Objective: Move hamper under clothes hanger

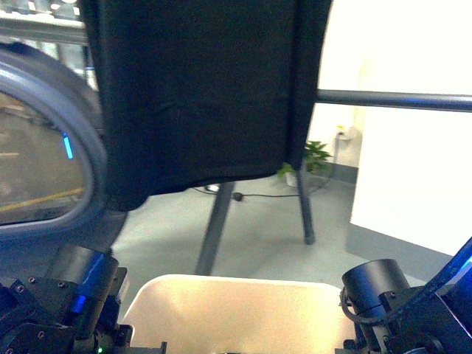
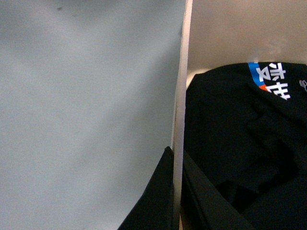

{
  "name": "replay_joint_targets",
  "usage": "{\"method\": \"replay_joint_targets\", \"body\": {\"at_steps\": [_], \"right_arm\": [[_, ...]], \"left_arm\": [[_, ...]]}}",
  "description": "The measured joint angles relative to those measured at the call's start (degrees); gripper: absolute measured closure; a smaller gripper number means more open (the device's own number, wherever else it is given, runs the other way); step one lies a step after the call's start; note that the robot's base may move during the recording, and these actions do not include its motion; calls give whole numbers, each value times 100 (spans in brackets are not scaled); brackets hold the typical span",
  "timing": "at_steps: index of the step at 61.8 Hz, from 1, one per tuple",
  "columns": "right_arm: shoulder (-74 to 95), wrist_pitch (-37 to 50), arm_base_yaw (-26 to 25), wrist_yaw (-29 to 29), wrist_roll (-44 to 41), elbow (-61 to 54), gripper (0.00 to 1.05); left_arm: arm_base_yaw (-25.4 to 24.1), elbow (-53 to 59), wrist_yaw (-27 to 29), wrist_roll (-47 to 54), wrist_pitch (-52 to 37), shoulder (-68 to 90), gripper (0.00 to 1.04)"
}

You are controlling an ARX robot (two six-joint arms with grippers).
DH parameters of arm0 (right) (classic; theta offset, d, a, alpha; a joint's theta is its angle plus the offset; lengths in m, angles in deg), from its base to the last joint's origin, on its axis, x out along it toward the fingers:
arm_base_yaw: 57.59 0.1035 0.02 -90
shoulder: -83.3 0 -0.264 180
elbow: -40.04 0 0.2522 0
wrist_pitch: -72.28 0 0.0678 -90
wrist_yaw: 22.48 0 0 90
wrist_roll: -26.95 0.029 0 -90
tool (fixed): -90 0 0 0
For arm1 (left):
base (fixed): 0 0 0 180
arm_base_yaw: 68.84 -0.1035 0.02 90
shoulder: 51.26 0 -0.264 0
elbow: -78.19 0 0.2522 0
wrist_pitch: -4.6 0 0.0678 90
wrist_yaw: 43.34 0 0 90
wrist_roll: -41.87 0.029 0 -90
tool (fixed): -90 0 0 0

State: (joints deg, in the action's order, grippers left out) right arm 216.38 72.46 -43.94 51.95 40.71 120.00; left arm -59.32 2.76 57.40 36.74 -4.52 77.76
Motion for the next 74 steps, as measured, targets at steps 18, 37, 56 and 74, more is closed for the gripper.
{"method": "replay_joint_targets", "body": {"at_steps": [18, 37, 56, 74], "right_arm": [[0, 2, -9, 22, 0, 0, 102], [-2, 0, -35, -4, 0, -4, 102], [0, 0, -2, 9, 0, -4, 102], [0, 0, -66, -33, 0, -24, 102]], "left_arm": [[9, 2, 20, 0, 0, 0, 101], [35, 0, -15, 0, 0, 0, 101], [9, 0, 17, 2, 0, 0, 101], [79, 0, -55, 0, 0, 0, 101]]}}
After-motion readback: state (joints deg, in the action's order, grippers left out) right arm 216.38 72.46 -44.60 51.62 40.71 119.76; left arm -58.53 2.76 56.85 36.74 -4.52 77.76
